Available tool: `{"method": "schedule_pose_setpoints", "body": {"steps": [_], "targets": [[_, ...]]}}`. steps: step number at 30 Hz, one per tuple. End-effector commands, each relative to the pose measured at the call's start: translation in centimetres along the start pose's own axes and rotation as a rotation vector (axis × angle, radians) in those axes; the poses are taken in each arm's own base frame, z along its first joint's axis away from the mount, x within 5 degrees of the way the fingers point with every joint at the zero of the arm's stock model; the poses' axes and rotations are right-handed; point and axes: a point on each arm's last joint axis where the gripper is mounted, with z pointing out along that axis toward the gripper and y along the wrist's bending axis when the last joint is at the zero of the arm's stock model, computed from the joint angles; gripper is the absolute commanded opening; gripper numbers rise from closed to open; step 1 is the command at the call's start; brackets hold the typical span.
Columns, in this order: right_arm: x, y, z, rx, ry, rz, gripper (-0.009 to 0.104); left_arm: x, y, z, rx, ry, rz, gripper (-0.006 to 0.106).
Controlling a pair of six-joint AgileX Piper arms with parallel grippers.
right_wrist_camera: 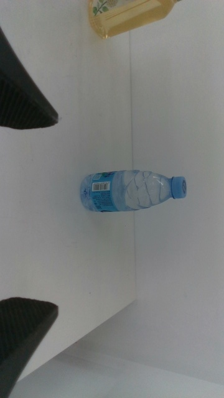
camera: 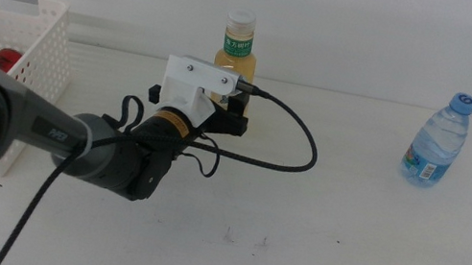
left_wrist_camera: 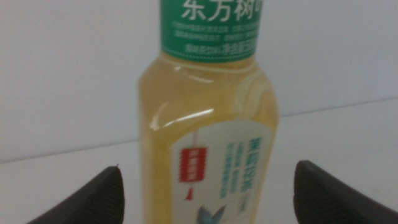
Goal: Use arms to grab the bottles and put them into the dustbin to the left of the table.
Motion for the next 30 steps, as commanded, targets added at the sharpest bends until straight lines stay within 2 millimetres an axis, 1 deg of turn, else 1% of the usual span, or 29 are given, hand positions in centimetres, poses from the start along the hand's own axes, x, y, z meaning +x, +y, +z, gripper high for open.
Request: {"method": "schedule_pose_setpoints", "body": {"steps": [1,9,14,20,24,27,29,30], "targets": [[0.0,-0.1,0.0,0.01,-0.008,-0.013,0.093,0.1,-0.2,0.6,0.018,-0.005,-0.022,0.092],[0.0,-0.1,0.0,0.01,-0.008,-0.013,0.093,1.0,-0.3,2.6,0.026,0.015,-0.017,0.092],[0.0,-0.1,0.0,0.01,-0.008,-0.013,0.093,1.7,-0.2,4.6,0.023,0.022,-0.019,0.092],[0.0,-0.1,0.0,0.01,-0.008,-0.013,0.093,2.3,0.0,6.6,0.016,0.009,-0.014,0.092],[0.0,-0.1,0.0,0.01,-0.008,-0.013,0.093,2.7,0.0,7.3,0.013,0.014,0.017,0.092],[0.0,-0.1,0.0,0.01,-0.008,-0.013,0.093,3.0,0.3,7.7,-0.019,0.011,-0.015,0.092],[0.0,-0.1,0.0,0.01,-0.008,-0.013,0.093,3.2,0.5,7.9,-0.033,0.008,-0.031,0.088],[0.0,-0.1,0.0,0.01,-0.008,-0.013,0.093,3.2,0.7,7.8,-0.036,0.01,-0.031,0.084]]}}
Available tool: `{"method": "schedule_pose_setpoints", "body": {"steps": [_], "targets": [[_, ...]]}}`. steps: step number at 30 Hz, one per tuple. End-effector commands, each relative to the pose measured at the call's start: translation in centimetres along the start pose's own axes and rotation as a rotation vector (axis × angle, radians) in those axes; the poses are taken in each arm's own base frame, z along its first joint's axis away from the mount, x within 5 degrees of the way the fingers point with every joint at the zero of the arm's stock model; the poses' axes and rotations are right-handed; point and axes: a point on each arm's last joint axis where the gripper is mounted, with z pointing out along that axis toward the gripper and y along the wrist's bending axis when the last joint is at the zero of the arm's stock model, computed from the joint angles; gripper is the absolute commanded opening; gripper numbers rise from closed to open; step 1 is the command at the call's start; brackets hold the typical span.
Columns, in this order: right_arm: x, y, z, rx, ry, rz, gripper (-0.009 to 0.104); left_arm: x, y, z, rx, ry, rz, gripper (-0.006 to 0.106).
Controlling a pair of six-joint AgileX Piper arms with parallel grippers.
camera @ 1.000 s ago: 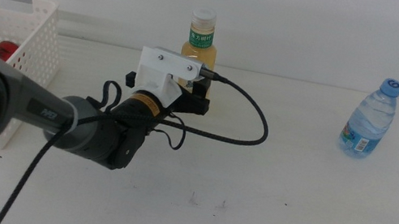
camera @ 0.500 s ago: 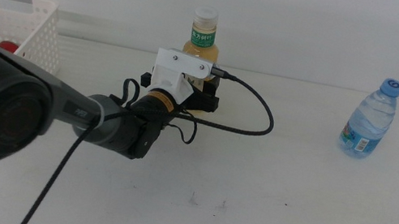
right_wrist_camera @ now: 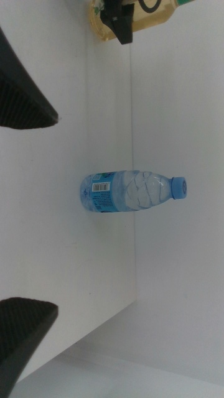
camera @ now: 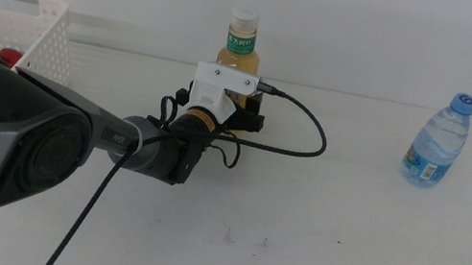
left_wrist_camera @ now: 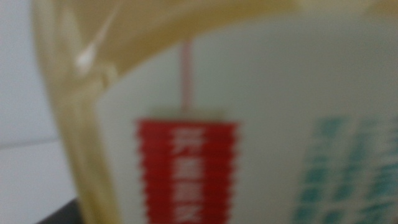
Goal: Use arms to grab the bottles and put them into the dustbin to the left of the table.
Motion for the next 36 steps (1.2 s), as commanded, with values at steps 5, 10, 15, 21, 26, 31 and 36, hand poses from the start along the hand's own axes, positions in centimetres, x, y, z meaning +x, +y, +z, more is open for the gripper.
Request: {"method": "schedule_pose_setpoints", "body": {"steps": [5,10,15,21,26,31,36], "targets": [[0.0,-0.1,0.0,0.01,-0.008,-0.013,0.093,-1.5,-0.2,-1.2,0.058,-0.007,0.076,0.033],[0.0,-0.1,0.0,0.01,-0.008,-0.013,0.093,-5.7,-0.5,-6.3,0.074,-0.014,0.089,-0.002],[0.0,-0.1,0.0,0.01,-0.008,-0.013,0.093,-10.2,-0.5,-14.3,0.059,0.197,0.03,-0.002],[0.0,-0.1,0.0,0.01,-0.008,-0.013,0.093,-18.2,0.9,-20.9,-0.013,0.606,0.069,-0.002],[0.0,-0.1,0.0,0.01,-0.008,-0.013,0.093,-24.9,6.4,-22.5,-0.009,0.742,0.092,-0.002],[0.0,-0.1,0.0,0.01,-0.008,-0.013,0.093,-29.6,15.0,-24.3,-0.214,0.799,0.04,-0.002],[0.0,-0.1,0.0,0.01,-0.008,-0.013,0.093,-29.8,21.1,-24.9,-0.338,0.807,0.04,-0.002]]}}
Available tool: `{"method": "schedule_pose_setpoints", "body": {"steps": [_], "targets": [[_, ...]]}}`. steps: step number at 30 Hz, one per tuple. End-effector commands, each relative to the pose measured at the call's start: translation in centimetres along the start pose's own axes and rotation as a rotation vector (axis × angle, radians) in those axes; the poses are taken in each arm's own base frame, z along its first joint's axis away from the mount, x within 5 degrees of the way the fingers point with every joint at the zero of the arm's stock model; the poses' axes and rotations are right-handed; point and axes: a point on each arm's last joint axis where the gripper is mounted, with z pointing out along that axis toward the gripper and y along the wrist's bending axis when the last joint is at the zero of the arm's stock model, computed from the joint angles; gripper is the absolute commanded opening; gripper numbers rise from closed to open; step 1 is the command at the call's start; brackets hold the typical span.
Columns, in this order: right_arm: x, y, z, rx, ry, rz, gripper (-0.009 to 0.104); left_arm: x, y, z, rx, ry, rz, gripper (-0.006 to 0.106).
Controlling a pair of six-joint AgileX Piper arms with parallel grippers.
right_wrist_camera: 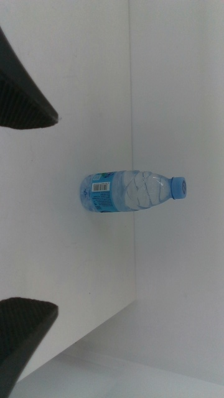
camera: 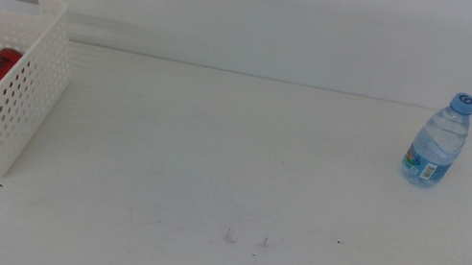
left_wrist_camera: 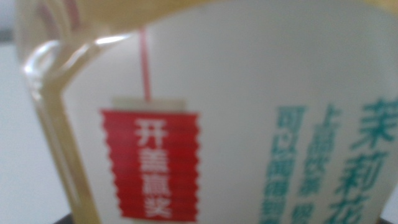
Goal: Use arms to grab the bottles and put them into the dustbin to the left of the table.
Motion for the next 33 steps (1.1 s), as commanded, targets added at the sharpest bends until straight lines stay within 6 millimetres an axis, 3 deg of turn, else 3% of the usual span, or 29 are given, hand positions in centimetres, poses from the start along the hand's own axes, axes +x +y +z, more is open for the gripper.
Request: {"method": "schedule_pose_setpoints", "body": {"steps": [1,4,10,21,23,26,33], "targets": [[0.0,-0.1,0.0,0.01,-0.008,-0.013,0.093,-0.1,1.6,0.8,-0.001,-0.001,-0.021,-0.002],[0.0,-0.1,0.0,0.01,-0.008,-0.013,0.093,0.2,2.6,3.7,0.012,0.062,-0.045,-0.002],[0.0,-0.1,0.0,0.01,-0.008,-0.013,0.093,1.0,2.8,8.5,0.068,0.172,-0.03,-0.002],[0.0,-0.1,0.0,0.01,-0.008,-0.013,0.093,3.9,2.2,14.6,0.166,0.345,-0.019,0.001],[0.0,-0.1,0.0,0.01,-0.008,-0.013,0.093,4.0,2.1,15.2,0.18,0.353,-0.013,0.007],[0.0,-0.1,0.0,0.01,-0.008,-0.013,0.093,4.1,1.7,15.8,0.188,0.365,0.014,0.026],[0.0,-0.1,0.0,0.01,-0.008,-0.013,0.093,3.6,1.2,15.8,0.18,0.331,0.042,0.094]]}}
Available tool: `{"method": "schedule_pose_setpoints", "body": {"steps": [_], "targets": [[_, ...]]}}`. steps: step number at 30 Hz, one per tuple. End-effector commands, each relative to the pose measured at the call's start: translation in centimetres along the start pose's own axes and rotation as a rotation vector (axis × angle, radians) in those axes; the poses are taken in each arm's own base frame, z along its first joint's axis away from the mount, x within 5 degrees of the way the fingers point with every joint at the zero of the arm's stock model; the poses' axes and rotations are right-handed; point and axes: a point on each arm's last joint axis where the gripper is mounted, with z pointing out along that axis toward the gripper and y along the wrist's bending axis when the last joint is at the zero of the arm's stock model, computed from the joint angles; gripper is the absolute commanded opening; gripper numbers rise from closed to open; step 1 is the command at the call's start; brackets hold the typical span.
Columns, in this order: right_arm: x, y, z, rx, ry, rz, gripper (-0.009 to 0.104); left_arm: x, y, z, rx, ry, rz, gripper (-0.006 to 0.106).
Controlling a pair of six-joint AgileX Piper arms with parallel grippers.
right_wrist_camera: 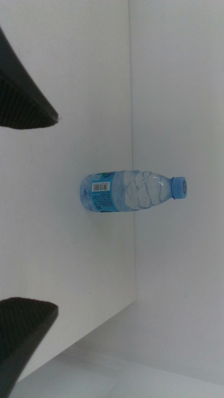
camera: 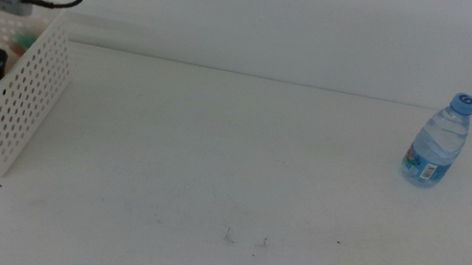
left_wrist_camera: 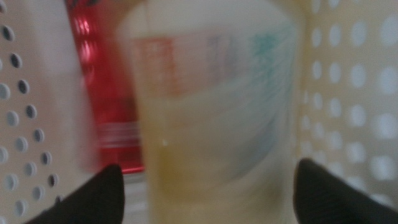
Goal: Use arms to grab the bottles and put them into the dustbin to the left of the table.
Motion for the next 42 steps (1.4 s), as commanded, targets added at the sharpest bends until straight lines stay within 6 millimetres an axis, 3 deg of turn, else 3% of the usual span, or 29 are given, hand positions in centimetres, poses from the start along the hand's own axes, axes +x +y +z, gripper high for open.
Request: {"method": "schedule_pose_setpoints", "body": {"steps": [1,5,12,15,20,23,25,28,33,42], "targets": [[0.0,-0.1,0.0,0.01,-0.008,-0.013,0.093,-0.2,-0.5,-1.5,-0.012,-0.045,-0.013,0.094],[0.0,-0.1,0.0,0.01,-0.008,-0.013,0.093,0.1,-1.7,-4.7,-0.033,-0.107,-0.011,0.094],[0.0,-0.1,0.0,0.01,-0.008,-0.013,0.093,1.4,-6.1,-13.9,-0.008,-0.398,0.004,0.094],[0.0,-0.1,0.0,0.01,-0.008,-0.013,0.093,2.7,-9.4,-18.0,0.042,-0.532,0.073,0.094],[0.0,-0.1,0.0,0.01,-0.008,-0.013,0.093,5.1,-16.9,-23.1,0.189,-0.7,0.246,0.094],[0.0,-0.1,0.0,0.01,-0.008,-0.013,0.093,7.6,-21.2,-25.4,0.214,-0.739,0.348,0.094],[0.0,-0.1,0.0,0.01,-0.008,-0.013,0.093,10.4,-23.7,-27.2,0.227,-0.757,0.398,0.094],[0.0,-0.1,0.0,0.01,-0.008,-0.013,0.093,13.8,-25.7,-29.2,0.258,-0.8,0.446,0.094],[0.0,-0.1,0.0,0.01,-0.008,-0.013,0.093,17.2,-26.7,-31.2,0.303,-0.859,0.466,0.094],[0.0,-0.1,0.0,0.01,-0.008,-0.013,0.093,18.9,-25.5,-32.3,0.243,-0.914,0.46,0.094]]}}
